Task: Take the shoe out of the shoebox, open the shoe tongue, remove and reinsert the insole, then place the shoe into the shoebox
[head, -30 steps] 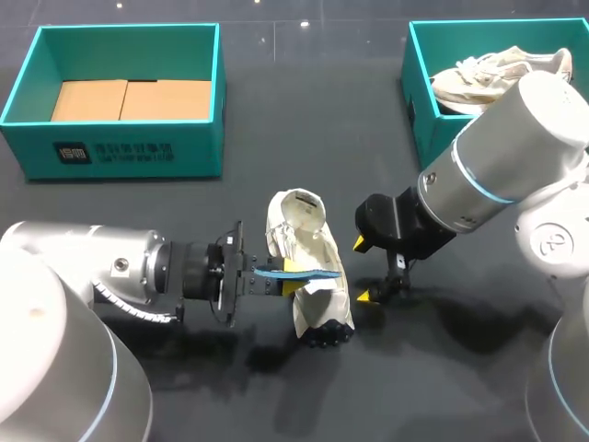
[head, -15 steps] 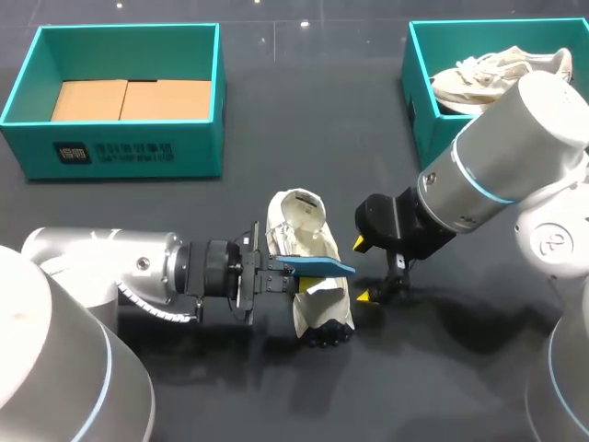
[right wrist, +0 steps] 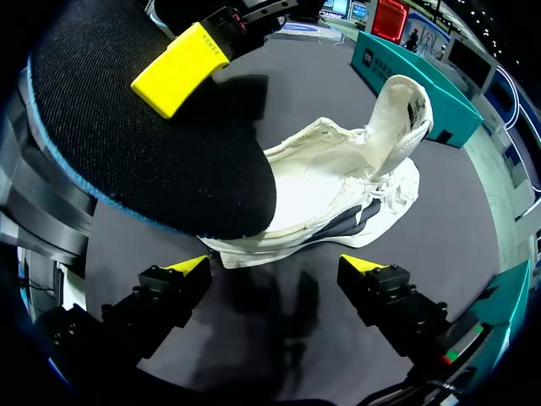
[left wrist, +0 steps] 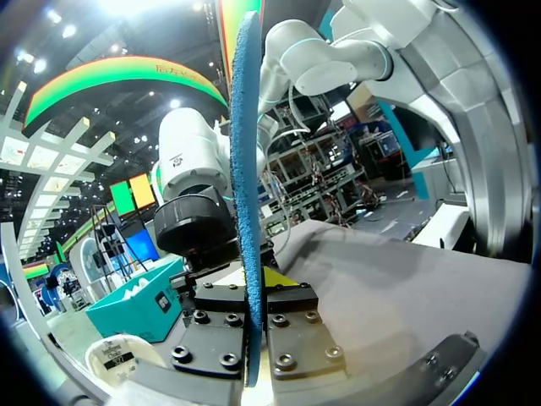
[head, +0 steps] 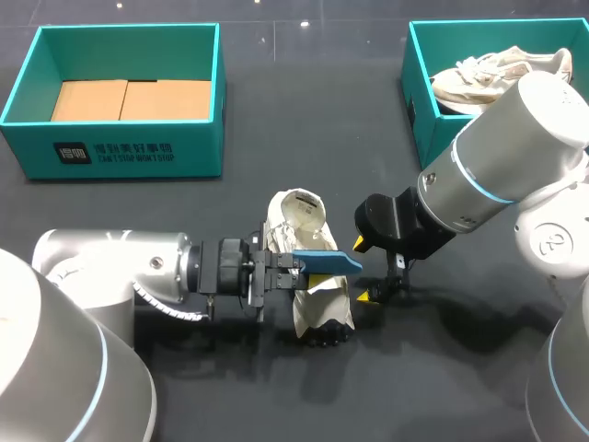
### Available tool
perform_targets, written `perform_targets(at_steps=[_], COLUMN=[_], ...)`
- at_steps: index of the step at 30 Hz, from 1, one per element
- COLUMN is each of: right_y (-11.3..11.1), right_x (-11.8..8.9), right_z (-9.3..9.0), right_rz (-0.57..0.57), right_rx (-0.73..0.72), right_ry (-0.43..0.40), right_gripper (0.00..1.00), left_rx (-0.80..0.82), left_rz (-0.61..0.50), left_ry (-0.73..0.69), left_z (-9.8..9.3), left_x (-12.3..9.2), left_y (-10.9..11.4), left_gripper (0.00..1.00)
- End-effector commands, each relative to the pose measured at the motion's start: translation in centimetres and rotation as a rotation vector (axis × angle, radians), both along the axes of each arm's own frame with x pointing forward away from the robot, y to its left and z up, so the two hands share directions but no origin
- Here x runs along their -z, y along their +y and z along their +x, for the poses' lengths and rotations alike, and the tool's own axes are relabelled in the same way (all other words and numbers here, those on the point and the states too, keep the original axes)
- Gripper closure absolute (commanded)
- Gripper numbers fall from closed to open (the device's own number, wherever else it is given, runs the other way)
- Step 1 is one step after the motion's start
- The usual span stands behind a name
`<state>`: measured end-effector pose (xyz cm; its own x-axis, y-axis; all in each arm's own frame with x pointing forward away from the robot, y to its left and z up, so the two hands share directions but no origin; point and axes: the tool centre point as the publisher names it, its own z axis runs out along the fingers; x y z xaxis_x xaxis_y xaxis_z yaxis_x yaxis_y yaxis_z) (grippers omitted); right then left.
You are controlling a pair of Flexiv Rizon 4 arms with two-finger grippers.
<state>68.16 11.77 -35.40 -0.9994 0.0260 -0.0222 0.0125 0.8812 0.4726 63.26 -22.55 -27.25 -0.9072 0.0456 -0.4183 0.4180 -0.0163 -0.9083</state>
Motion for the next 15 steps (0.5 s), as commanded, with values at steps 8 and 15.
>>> perform_targets(at_steps=[8,15], right_y=[0.0,0.0], right_x=[0.1,0.1], right_z=[-0.1,-0.1], right_rz=[0.0,0.0], right_rx=[0.001,0.001], right_ry=[-0.001,-0.001], right_gripper=[0.0,0.0], left_rx=[-0.033,-0.053], left_rz=[-0.005,-0.007], left_ry=[0.021,0.028], left_z=[0.9,1.5], left_x=[1.4,2.1], left_y=[-0.1,-0.1], left_gripper=[1.0,1.0])
